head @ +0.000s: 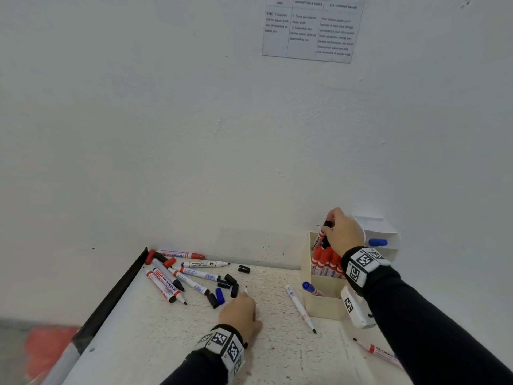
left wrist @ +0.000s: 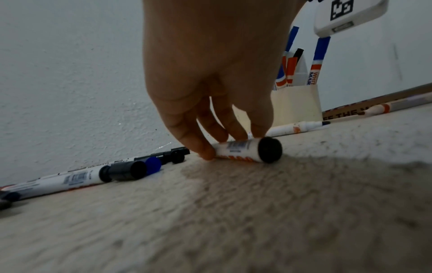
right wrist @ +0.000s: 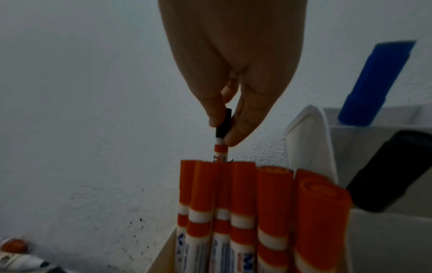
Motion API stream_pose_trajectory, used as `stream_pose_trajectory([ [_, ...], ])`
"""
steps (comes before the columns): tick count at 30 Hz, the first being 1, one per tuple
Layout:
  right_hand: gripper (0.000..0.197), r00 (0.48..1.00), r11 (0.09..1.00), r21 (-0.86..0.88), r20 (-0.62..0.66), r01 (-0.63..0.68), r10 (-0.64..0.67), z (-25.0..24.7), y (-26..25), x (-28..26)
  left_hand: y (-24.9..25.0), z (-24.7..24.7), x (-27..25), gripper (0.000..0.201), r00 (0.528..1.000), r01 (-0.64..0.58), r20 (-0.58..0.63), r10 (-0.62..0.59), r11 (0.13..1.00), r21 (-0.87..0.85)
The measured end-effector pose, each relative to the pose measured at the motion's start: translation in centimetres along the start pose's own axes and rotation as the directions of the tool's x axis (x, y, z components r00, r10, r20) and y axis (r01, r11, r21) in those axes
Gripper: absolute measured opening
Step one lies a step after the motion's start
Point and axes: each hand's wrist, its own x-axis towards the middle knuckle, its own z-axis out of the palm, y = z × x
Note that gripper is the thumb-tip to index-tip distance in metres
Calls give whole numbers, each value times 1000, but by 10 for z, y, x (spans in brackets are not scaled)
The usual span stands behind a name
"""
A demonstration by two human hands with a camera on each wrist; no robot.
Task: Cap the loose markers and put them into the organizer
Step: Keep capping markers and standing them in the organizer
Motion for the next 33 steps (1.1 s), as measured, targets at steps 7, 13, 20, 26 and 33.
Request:
stream_pose_trajectory([
  [7,33,948,979,-197,318,46,20,20,-1,-4,-16,-2,-2,48,994,94,-35,-104,971,-221],
  [13,52,913,953,-290,407,86,41,22,-11,-8,-33,-5,-11,29,976,125,-110,-187,899,-420],
  [20,24,924,960,114,261,256,-278,39,-70,-22,-74,-23,-25,28,934,200,-181,-308,870,-450],
  [26,39,694,965,1,694,264,-191,99,-96,-61,-102,-26,-38,27,929,201,-214,-302,897,-393],
  [33,24,749,979,23,641,200,-168,151,-83,-94,-109,-19,-41,31,934,207,-202,-294,908,-363],
])
